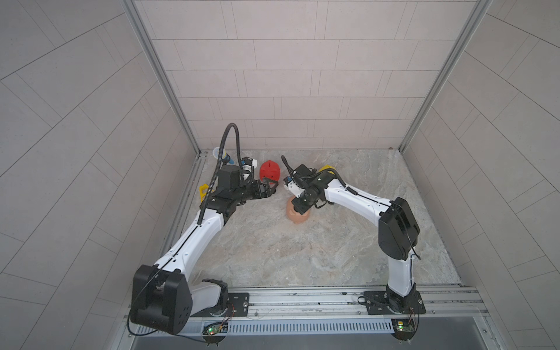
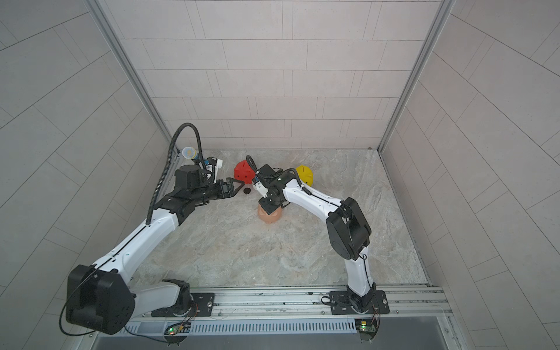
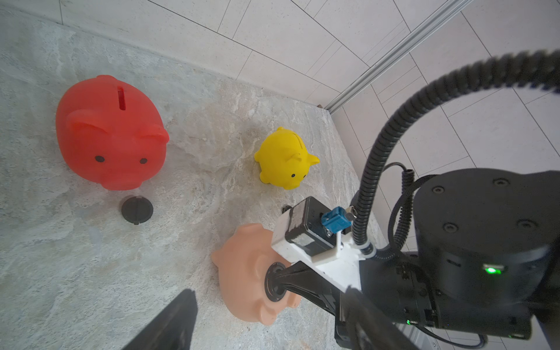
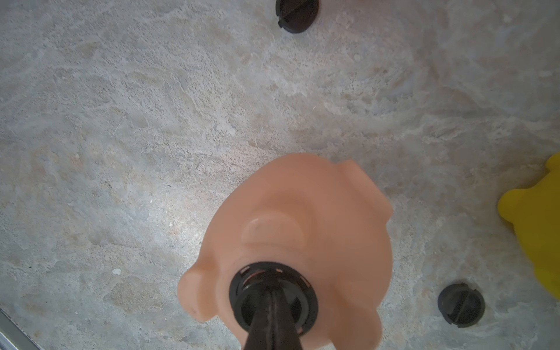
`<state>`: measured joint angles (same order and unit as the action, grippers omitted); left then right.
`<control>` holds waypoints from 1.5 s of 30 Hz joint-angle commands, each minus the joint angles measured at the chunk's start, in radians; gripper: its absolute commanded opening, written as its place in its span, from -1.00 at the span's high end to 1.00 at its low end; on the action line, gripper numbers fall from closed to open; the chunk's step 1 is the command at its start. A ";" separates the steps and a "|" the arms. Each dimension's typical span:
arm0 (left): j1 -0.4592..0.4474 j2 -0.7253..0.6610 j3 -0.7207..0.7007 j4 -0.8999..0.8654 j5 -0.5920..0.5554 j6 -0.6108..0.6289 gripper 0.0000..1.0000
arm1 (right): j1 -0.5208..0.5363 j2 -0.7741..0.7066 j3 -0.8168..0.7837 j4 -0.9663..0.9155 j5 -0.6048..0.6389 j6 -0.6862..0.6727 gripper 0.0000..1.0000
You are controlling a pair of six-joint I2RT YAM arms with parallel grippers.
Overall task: Close piggy banks
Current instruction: Insert the knob into the piggy bank.
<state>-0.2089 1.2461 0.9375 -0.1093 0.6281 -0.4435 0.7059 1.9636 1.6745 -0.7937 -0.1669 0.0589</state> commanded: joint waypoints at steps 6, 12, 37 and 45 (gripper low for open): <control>0.007 0.005 -0.003 0.023 0.002 0.019 -0.63 | 0.000 0.043 0.040 -0.055 0.046 -0.040 1.00; 0.005 0.006 -0.003 0.020 -0.001 0.021 -0.63 | 0.010 0.047 0.048 -0.070 0.073 -0.054 1.00; 0.006 0.007 0.000 0.016 -0.004 0.022 -0.63 | 0.018 0.041 0.065 -0.093 0.104 -0.080 1.00; 0.005 0.006 0.001 0.016 -0.004 0.021 -0.63 | 0.021 0.035 0.067 -0.094 0.101 -0.090 1.00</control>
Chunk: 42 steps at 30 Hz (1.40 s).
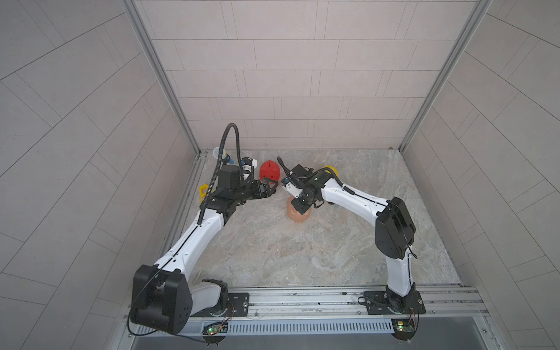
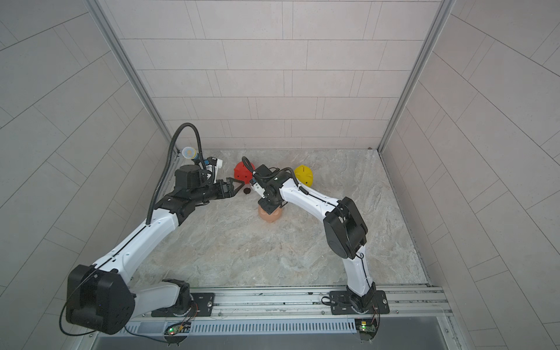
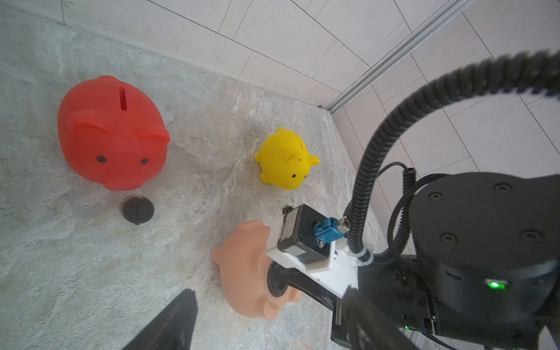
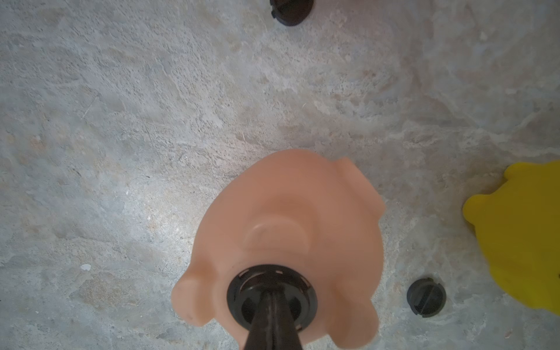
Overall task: Close piggy banks
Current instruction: Insert the knob into the piggy bank.
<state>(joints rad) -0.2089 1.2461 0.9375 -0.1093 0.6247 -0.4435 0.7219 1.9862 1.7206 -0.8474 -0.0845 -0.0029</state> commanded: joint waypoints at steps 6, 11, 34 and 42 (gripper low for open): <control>0.006 0.007 0.003 0.019 0.009 0.016 -0.63 | 0.014 0.000 0.017 -0.040 0.023 -0.049 1.00; 0.005 0.004 0.001 0.021 0.009 0.016 -0.63 | 0.014 0.011 0.028 -0.058 0.034 -0.057 1.00; 0.005 0.004 -0.003 0.019 0.000 0.021 -0.63 | 0.037 0.045 0.047 -0.079 0.076 -0.132 1.00; 0.005 0.007 -0.002 0.020 -0.001 0.022 -0.63 | 0.040 0.062 0.049 -0.081 0.090 -0.135 1.00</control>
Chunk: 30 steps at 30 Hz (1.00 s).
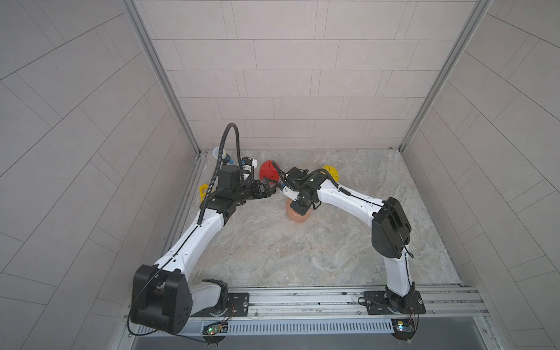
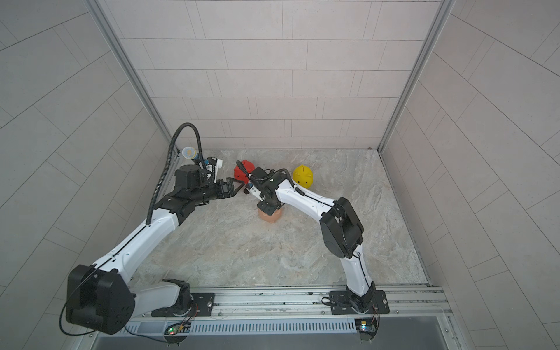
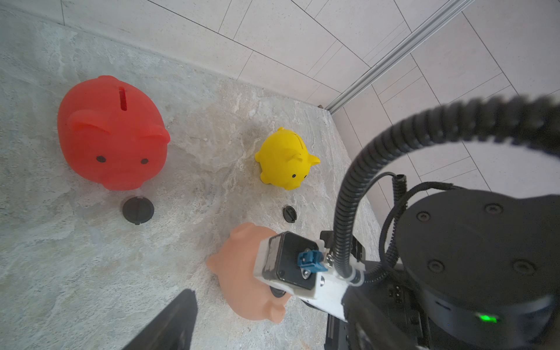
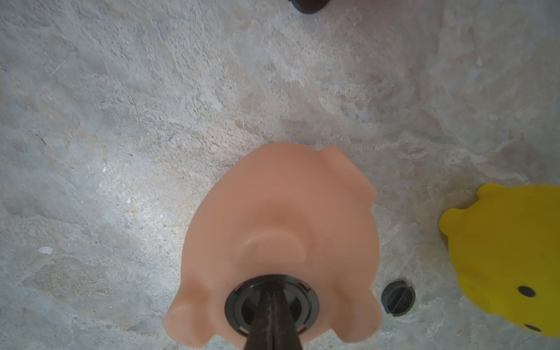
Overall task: Close piggy banks
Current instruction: Insert the knob into the piggy bank.
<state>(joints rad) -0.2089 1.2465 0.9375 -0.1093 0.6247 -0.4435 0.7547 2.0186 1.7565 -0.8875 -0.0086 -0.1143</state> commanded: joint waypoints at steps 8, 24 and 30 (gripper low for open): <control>0.005 0.013 -0.003 0.020 -0.001 0.022 -0.63 | 0.006 0.048 0.003 -0.038 -0.001 -0.015 1.00; 0.018 0.113 -0.050 0.036 -0.026 -0.089 -0.64 | -0.003 0.029 -0.040 0.000 -0.063 0.011 1.00; 0.041 0.164 -0.073 0.057 -0.001 -0.104 -0.63 | -0.012 0.027 -0.050 0.008 -0.077 0.018 1.00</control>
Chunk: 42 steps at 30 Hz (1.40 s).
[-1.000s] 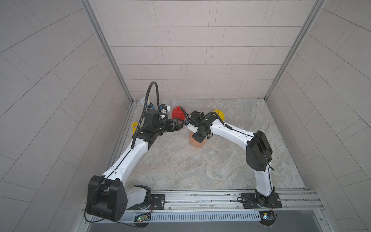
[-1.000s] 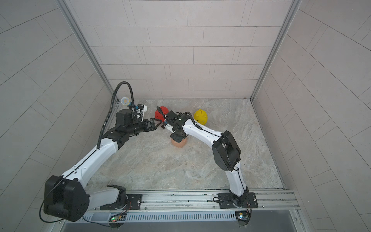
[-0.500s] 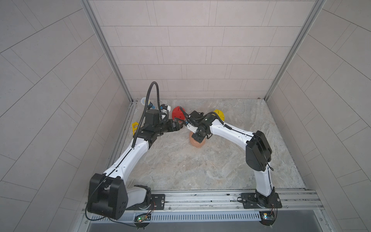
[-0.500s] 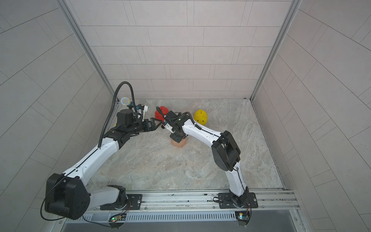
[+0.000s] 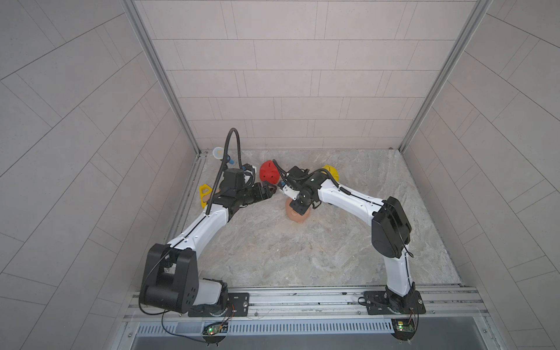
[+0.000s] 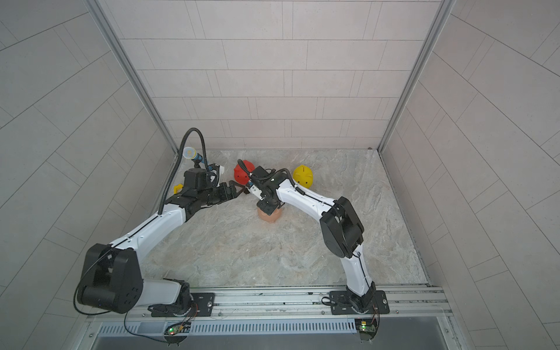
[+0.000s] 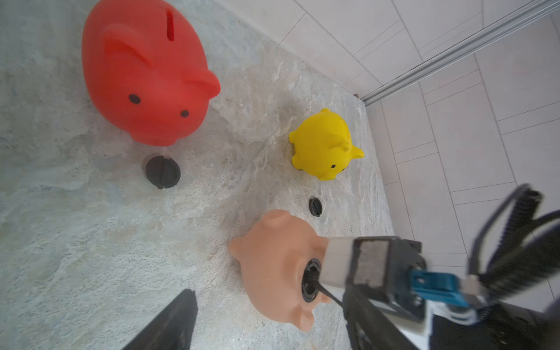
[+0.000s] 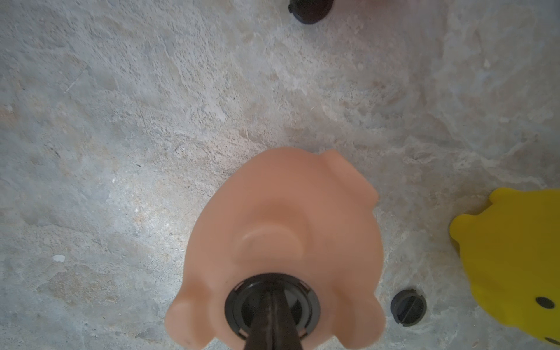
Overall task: Close piggy banks
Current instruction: Insert the knob into the piggy bank, then hold the piggy bank at the center of the board.
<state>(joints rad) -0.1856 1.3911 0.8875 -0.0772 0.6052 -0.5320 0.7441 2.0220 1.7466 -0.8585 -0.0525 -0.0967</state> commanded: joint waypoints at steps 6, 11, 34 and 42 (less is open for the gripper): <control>0.034 0.072 -0.068 0.175 0.127 -0.098 -0.63 | -0.005 0.027 -0.041 -0.019 -0.040 0.004 1.00; 0.033 0.133 -0.101 0.321 0.207 -0.175 -0.63 | -0.006 0.027 -0.041 -0.018 -0.041 0.006 1.00; -0.044 0.406 -0.154 0.892 0.386 -0.457 -0.58 | -0.015 0.032 -0.053 -0.008 -0.061 0.015 1.00; -0.086 0.365 -0.127 0.613 0.324 -0.275 -0.58 | -0.018 0.029 -0.055 -0.008 -0.062 0.017 1.00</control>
<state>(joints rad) -0.2546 1.7912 0.7425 0.6525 0.9489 -0.9108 0.7296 2.0159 1.7344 -0.8425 -0.1001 -0.0780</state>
